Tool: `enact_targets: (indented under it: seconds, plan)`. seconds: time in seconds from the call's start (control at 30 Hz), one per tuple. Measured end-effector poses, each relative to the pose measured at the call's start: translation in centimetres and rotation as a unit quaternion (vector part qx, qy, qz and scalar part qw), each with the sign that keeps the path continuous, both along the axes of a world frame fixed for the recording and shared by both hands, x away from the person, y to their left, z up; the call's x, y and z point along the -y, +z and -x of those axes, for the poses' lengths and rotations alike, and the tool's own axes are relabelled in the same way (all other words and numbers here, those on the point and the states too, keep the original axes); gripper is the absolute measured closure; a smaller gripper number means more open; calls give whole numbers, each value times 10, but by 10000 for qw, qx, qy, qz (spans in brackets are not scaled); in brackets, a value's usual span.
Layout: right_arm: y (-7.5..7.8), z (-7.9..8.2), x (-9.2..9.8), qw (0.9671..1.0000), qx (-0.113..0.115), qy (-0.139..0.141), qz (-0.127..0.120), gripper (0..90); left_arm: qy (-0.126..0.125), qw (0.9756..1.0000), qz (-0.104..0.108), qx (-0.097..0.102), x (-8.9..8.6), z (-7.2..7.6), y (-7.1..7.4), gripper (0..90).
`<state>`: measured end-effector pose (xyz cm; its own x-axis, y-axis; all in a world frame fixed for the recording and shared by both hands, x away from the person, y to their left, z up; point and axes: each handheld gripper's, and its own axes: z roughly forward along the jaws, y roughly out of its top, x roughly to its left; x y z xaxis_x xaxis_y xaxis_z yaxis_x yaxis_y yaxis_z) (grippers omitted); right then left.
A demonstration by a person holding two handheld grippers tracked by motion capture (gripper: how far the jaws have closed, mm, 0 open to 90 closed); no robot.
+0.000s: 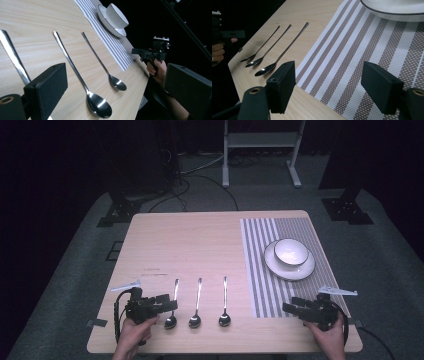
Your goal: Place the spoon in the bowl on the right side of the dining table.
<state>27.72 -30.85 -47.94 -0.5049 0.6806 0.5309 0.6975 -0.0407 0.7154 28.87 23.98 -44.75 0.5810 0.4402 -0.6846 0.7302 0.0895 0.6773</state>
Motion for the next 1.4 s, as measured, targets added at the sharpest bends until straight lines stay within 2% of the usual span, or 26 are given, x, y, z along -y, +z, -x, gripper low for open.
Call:
enact_targets:
  seconds: [0.33,0.6,0.8,1.07,1.4]
  plan:
    - [0,-1,-1,10000,27,-22,-59,266,-287,9996,-2,-6,21,0,0,38]
    - [-1,-3,-3,10000,1,-9,-65,266,-404,9992,7,-60,33,0,0,38]
    - [-1,-2,-6,10000,-33,23,-31,265,-584,9983,-12,-13,46,-1,3,38]
    - [-2,-2,-8,10000,-25,29,-32,265,-863,9963,-19,-26,68,-1,2,38]
    - [-1,-2,-9,10000,-10,60,-19,265,-1190,9927,48,-186,95,1,-3,38]
